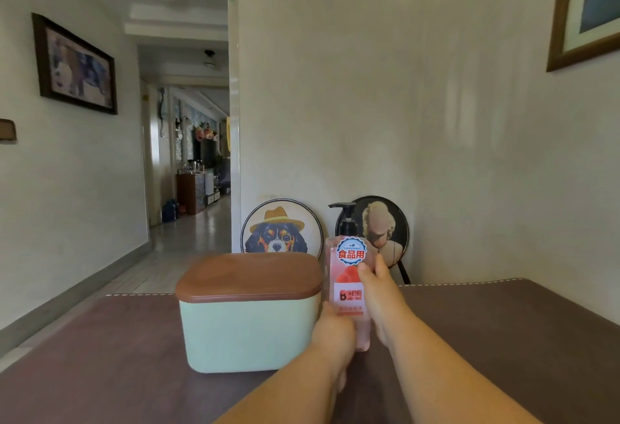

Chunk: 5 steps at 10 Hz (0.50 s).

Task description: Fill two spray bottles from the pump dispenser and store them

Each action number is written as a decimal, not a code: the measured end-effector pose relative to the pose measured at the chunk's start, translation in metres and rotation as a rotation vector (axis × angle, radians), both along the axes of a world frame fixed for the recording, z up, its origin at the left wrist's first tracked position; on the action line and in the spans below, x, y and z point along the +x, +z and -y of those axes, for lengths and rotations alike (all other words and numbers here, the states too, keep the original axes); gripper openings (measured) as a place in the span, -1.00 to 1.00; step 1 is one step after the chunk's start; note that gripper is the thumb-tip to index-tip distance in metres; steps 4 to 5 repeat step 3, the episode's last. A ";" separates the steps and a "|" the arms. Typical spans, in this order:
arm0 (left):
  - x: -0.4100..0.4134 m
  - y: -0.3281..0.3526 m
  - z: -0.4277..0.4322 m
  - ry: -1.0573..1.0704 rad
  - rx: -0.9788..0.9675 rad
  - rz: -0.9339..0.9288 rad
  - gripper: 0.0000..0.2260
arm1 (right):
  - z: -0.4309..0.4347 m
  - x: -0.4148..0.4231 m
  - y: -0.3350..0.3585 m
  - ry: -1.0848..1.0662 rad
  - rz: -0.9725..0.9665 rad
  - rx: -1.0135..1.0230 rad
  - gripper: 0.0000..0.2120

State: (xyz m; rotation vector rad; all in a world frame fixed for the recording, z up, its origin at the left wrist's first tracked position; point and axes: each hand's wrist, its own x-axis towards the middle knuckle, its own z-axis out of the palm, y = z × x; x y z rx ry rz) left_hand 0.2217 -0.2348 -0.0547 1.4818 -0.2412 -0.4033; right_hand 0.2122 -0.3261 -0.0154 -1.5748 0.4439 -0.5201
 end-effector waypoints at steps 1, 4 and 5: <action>-0.020 0.018 -0.016 -0.069 -0.063 0.004 -0.75 | -0.008 -0.012 0.003 -0.017 0.043 -0.017 -0.53; -0.050 0.046 -0.072 -0.146 -0.026 0.137 -0.74 | -0.043 -0.045 0.010 -0.015 0.117 -0.091 -0.60; -0.050 0.046 -0.072 -0.146 -0.026 0.137 -0.74 | -0.043 -0.045 0.010 -0.015 0.117 -0.091 -0.60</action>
